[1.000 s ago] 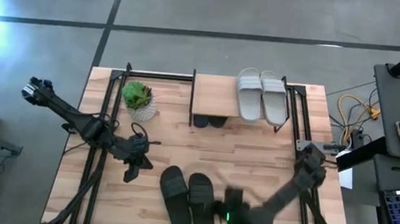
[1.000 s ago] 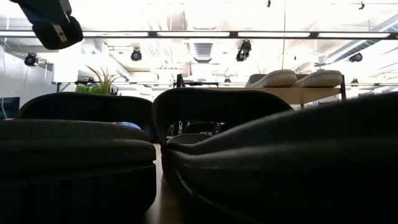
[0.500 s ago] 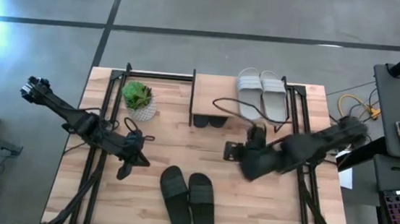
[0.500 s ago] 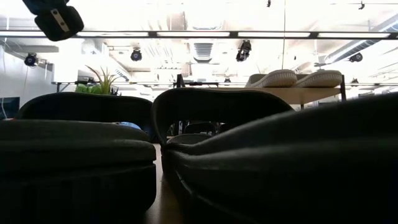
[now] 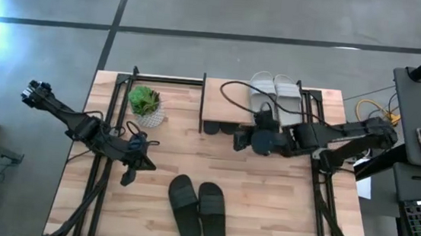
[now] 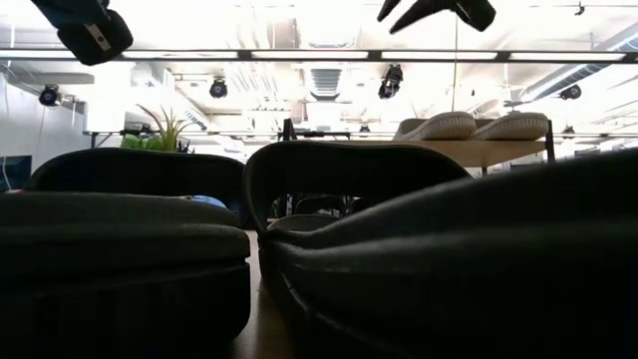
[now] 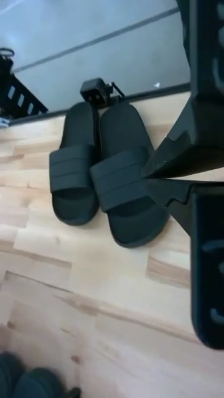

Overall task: Pick and place slides into the shelf
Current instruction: Put the black slipper under the shelf

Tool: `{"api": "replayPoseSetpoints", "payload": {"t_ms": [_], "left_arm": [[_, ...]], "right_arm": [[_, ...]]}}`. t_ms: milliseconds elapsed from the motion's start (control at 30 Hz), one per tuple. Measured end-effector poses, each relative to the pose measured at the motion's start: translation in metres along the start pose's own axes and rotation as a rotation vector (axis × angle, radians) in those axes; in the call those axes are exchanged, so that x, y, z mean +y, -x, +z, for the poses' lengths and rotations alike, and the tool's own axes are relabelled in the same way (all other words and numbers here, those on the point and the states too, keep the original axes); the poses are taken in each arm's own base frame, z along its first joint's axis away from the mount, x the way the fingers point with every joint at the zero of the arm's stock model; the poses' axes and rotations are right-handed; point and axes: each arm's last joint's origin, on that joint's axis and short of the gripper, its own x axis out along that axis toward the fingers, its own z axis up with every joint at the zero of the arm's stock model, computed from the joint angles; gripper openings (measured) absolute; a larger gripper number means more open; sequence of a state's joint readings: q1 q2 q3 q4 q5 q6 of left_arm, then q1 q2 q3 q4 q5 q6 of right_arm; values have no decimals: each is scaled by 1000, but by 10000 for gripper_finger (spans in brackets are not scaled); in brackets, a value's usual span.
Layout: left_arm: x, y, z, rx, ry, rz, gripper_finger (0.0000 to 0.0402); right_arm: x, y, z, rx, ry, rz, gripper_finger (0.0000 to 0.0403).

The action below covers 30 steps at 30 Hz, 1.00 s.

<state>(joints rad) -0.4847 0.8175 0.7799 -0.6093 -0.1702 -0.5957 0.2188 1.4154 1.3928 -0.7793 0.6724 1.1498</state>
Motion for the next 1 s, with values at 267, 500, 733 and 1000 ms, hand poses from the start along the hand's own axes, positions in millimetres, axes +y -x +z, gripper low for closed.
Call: {"api": "replayPoseSetpoints", "payload": {"t_ms": [267,500,733,1000], "left_arm": [[3,-4,-2,-2,45,84,0],[8,-9,1,-89,118,235,0],[24,-12,5,-164,172,447,0],[51,-17,14,-130,97,644,0]], "right_arm": [[-4,29,45,106,506,-270,208],[-3,14,51,167,1027,-483,247],[-38,-30,51,195,1142,-758,254],[-61,-44,56,261,1089,-793,258]]}}
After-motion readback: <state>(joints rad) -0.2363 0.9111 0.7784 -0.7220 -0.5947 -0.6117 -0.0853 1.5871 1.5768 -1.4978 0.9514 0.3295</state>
